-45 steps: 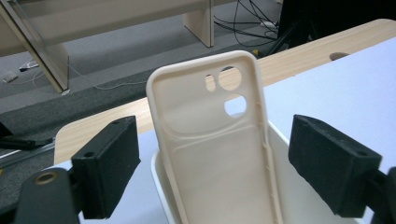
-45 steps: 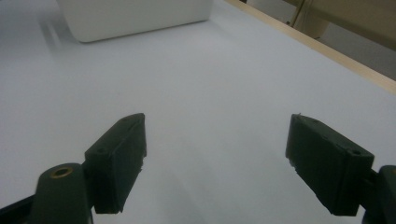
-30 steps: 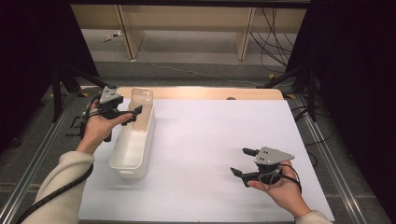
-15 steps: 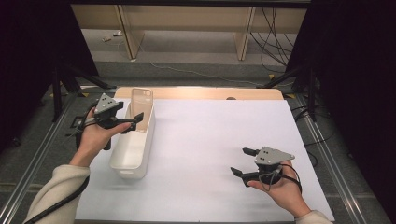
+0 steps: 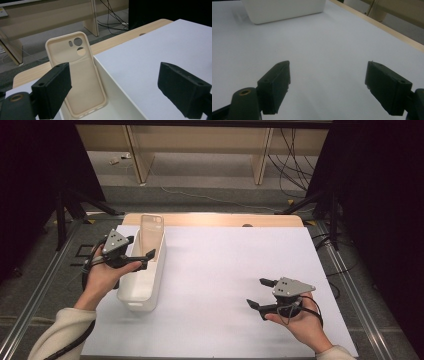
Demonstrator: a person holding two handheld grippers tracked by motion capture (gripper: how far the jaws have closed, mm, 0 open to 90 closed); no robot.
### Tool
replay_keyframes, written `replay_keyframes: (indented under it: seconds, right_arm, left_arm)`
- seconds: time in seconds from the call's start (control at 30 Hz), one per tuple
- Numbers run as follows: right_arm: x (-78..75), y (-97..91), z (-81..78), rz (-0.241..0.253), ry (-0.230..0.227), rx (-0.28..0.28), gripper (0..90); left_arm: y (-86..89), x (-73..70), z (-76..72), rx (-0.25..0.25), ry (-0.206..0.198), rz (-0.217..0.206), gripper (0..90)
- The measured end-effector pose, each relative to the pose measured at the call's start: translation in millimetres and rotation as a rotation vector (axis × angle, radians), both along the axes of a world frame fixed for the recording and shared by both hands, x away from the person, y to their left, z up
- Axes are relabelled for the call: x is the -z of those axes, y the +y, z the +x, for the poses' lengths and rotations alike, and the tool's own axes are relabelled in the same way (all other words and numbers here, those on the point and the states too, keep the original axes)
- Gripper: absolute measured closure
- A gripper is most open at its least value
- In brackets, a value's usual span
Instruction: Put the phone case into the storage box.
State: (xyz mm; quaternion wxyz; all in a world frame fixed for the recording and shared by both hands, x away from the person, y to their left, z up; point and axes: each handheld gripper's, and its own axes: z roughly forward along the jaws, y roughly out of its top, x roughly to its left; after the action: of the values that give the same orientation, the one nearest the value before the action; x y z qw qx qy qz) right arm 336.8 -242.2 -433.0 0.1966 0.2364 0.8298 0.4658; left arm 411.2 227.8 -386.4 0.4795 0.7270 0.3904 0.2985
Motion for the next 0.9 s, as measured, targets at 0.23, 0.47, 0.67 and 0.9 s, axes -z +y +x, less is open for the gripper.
replay_keyframes:
  seconds: [0.23,0.47,0.67,0.9]
  right_arm:
    - [-0.3,-0.4,0.1,0.001,-0.001,-0.001,21.7]
    - [-0.7,-0.3,-0.2,0.003,-0.002,0.0,21.7]
    - [-1.1,-0.4,-0.4,0.003,-0.002,0.001,21.6]
    - [-1.2,-0.2,-0.5,0.003,-0.003,0.001,21.6]
  left_arm:
    - [-4.9,3.6,-10.5,0.021,-0.022,0.012,11.3]
    - [-13.0,7.2,-21.8,0.046,-0.038,0.012,11.7]
    - [-14.5,7.4,-27.1,0.056,-0.048,0.02,11.8]
    - [-19.0,9.9,-35.3,0.07,-0.061,0.029,12.3]
